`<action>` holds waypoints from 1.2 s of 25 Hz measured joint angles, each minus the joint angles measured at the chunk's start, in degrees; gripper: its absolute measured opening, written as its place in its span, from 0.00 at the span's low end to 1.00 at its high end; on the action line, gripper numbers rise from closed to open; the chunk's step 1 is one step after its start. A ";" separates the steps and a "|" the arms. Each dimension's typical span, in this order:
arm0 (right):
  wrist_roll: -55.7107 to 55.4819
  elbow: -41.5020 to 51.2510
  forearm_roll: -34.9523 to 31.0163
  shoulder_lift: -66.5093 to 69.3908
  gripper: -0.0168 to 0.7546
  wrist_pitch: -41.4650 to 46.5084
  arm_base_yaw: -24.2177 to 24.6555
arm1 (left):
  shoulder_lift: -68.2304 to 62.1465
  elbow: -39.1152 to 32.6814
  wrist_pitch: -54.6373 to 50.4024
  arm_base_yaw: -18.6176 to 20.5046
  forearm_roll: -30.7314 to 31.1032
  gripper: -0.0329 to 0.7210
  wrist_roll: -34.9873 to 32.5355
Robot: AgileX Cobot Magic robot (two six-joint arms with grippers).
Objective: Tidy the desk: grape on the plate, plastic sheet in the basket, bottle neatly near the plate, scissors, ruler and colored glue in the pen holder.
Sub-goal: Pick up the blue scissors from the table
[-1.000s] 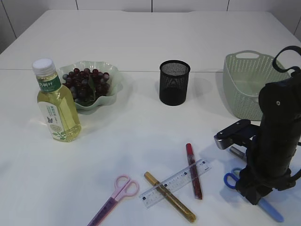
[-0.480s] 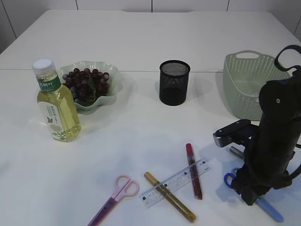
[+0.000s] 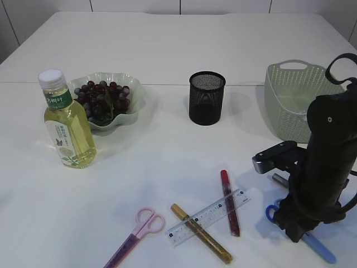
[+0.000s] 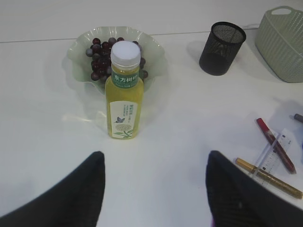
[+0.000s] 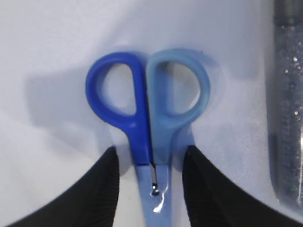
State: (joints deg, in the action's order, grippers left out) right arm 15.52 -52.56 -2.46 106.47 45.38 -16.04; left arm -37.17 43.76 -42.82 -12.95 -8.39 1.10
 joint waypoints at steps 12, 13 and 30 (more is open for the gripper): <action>0.00 -0.09 -0.03 0.00 0.34 -1.09 0.00 | 0.00 0.00 0.00 0.00 0.00 0.67 0.00; 0.00 -0.09 -0.03 0.00 0.34 -1.09 0.00 | 0.00 0.00 0.00 0.00 0.00 0.67 0.00; 0.00 -0.09 -0.34 0.00 0.27 -0.31 0.00 | 0.00 0.00 0.00 0.00 0.00 0.64 0.00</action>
State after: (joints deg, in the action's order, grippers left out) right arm 15.52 -52.64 -2.81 106.47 45.07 -16.04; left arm -37.17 43.76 -42.82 -12.95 -8.39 1.10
